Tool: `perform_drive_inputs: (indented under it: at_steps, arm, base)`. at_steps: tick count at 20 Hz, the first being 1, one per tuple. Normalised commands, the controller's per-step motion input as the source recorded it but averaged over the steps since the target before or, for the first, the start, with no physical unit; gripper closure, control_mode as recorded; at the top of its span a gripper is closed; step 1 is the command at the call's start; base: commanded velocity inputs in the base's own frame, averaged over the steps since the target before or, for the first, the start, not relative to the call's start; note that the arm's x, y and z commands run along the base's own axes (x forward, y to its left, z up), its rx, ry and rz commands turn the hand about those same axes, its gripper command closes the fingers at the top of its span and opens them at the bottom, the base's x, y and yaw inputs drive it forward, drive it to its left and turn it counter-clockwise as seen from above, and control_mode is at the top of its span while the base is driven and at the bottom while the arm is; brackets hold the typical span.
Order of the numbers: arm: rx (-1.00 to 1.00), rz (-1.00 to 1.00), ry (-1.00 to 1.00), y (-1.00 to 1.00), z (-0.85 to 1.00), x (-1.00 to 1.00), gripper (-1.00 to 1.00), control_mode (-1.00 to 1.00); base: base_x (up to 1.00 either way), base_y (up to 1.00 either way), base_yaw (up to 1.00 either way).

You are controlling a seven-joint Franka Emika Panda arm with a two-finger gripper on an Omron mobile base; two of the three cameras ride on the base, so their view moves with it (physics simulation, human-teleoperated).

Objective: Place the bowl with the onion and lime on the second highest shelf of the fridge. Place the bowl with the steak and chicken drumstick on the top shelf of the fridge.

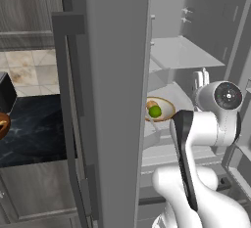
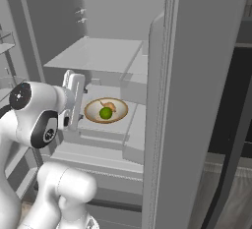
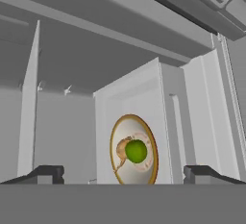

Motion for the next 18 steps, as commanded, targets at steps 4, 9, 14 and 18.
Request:
perform_drive_inputs:
  at_steps: [4, 9, 14, 18]
  arm:
    - [0.00, 0.00, 0.00, 0.00, 0.00, 0.00, -1.00, -1.00]
    - [0.00, 0.00, 0.00, 0.00, 0.00, 0.00, -1.00, -1.00]
    - [0.00, 0.00, 0.00, 0.00, 0.00, 0.00, -1.00, -1.00]
    - [0.00, 0.00, 0.00, 0.00, 0.00, 0.00, -1.00, -1.00]
  base:
    - [0.00, 0.00, 0.00]
    - [0.00, 0.00, 0.00]
    - [0.00, 0.00, 0.00]
    - [0.00, 0.00, 0.00]
